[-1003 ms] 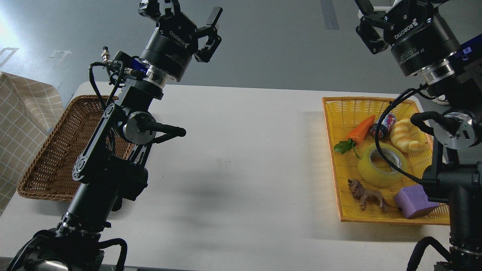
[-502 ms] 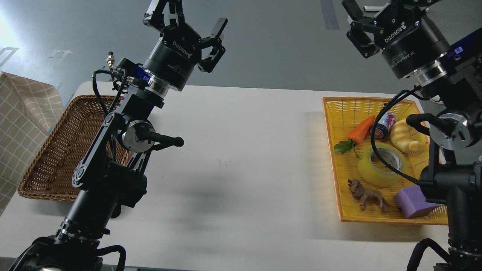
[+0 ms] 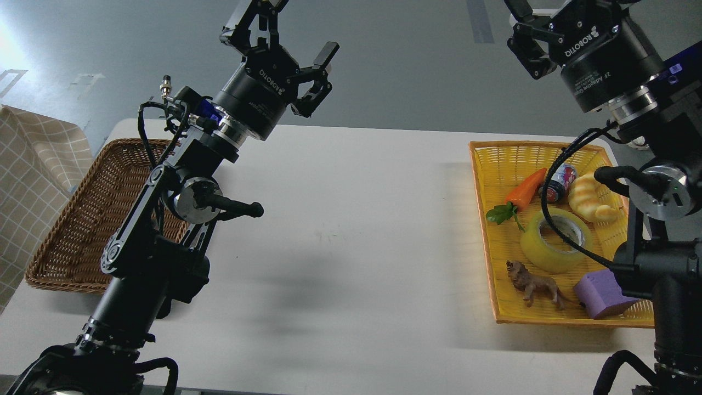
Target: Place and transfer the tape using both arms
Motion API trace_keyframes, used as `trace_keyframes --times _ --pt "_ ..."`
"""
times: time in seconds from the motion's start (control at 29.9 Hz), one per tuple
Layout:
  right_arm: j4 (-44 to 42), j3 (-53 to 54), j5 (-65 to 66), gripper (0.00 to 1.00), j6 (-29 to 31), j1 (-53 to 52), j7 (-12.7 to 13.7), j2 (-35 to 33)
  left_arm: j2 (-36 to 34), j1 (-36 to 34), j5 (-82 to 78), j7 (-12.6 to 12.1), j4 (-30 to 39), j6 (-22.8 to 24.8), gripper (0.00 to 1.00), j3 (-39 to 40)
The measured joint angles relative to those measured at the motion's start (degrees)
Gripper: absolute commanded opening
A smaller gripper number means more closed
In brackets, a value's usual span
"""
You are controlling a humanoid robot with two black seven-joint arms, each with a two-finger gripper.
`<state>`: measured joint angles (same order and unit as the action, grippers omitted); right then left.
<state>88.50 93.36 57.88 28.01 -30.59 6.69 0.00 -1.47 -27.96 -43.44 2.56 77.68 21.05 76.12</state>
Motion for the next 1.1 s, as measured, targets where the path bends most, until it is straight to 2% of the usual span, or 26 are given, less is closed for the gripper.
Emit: trace_keyframes --times 0.37,1.1 --pt "0.41 -0.15 -0.64 1.00 -0.02 0.25 -0.30 0.00 -2.18 -0.82 0.00 0.66 0.11 -0.16 0.98 0.25" --pt "0.29 -0.54 -0.66 1.00 0.00 0.79 0.25 0.00 -2.30 -0.78 0.19 0.91 0.46 -1.64 0.98 0.65"
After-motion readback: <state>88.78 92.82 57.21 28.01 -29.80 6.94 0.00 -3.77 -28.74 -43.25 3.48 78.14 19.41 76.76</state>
